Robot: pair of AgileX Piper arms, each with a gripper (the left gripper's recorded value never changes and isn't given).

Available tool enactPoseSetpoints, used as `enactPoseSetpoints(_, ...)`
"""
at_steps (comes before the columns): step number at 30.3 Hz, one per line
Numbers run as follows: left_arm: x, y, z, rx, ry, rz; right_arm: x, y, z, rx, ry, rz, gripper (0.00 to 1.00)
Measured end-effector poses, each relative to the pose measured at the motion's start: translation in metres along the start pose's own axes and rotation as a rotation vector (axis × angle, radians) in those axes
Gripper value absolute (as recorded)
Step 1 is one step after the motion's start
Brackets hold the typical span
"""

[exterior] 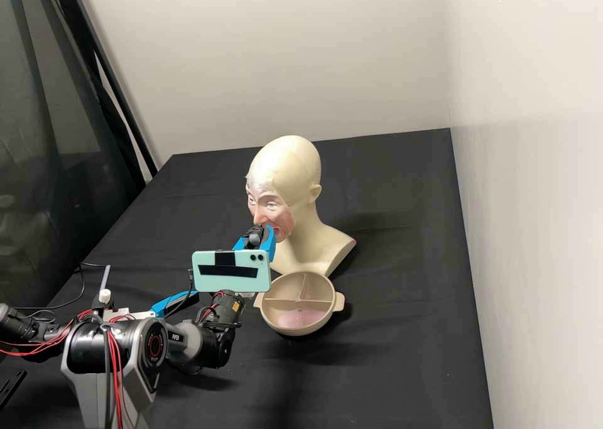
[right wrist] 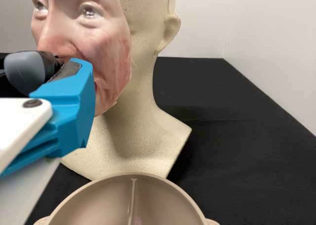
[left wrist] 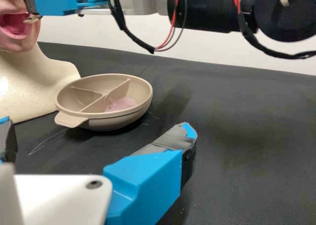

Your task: Feed the grandma with a spoon

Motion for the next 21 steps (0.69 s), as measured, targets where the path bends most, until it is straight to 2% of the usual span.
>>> enactPoseSetpoints(5, 0.0000, 0.0000, 0.0000, 0.000, 0.000, 0.000, -0.0050, 0.0017, 0.0018, 0.006, 0.020, 0.035, 0.00)
enactPoseSetpoints(10, 0.0000, 0.0000, 0.0000, 0.000, 0.000, 0.000, -0.0067, 0.0027, 0.0037, 0.042, 0.022, 0.044, 0.00)
enactPoseSetpoints(20, -0.0001, -0.0016, 0.0056, 0.002, -0.001, -0.001, -0.0067, 0.0027, 0.0037, 0.044, 0.022, 0.043, 0.00)
enactPoseSetpoints(21, -0.0002, -0.0019, 0.0066, 0.009, 0.001, 0.000, -0.0067, 0.0027, 0.0037, 0.044, 0.022, 0.043, 0.00)
